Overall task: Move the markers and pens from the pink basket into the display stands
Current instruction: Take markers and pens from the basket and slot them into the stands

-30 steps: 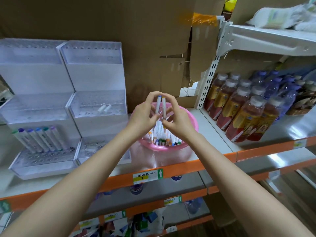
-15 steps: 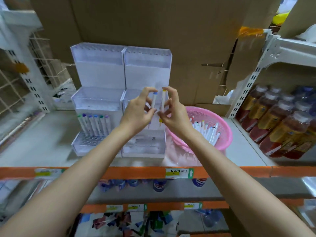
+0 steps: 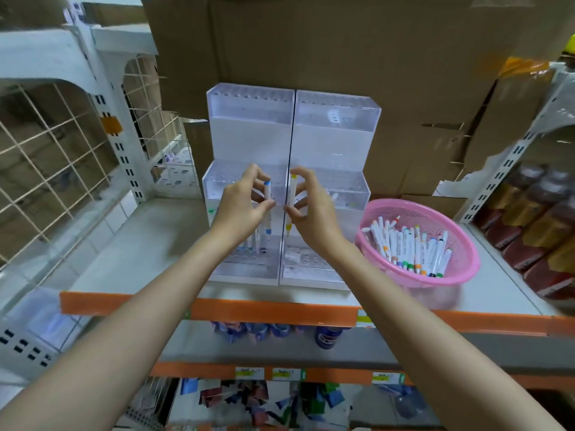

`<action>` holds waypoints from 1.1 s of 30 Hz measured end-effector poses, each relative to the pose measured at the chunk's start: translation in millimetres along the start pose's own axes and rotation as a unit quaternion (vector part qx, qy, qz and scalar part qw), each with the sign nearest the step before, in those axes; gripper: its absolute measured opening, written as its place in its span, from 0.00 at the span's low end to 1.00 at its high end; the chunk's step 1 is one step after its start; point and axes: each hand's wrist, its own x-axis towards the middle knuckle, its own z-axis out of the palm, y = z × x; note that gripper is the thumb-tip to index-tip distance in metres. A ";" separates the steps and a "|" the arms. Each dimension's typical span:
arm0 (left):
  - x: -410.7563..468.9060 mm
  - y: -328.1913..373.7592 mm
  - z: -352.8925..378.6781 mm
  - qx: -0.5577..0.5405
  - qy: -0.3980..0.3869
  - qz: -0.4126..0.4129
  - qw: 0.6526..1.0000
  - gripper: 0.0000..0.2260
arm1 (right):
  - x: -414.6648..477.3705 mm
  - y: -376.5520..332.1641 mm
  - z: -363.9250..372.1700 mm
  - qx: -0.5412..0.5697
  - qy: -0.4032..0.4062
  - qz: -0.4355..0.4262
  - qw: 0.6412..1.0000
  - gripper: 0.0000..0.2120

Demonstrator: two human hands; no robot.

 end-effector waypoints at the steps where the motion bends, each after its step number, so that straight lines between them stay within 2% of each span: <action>1: 0.9 -2.5 -1.7 0.002 -0.006 0.002 1.000 0.13 | 0.4 -1.3 4.2 -0.001 0.007 0.001 1.000 0.28; 17: 7.7 -35.3 1.1 -0.022 -0.070 0.069 0.995 0.11 | -7.2 -1.1 43.3 -0.033 0.097 0.030 0.994 0.25; 29: 7.0 -44.1 3.5 0.014 -0.078 0.124 0.989 0.08 | -12.4 -2.9 47.2 -0.012 0.097 0.065 0.993 0.23; 33: 4.7 -46.0 3.7 0.034 -0.051 0.117 0.991 0.09 | -13.3 -3.0 45.8 -0.006 0.093 0.075 0.993 0.22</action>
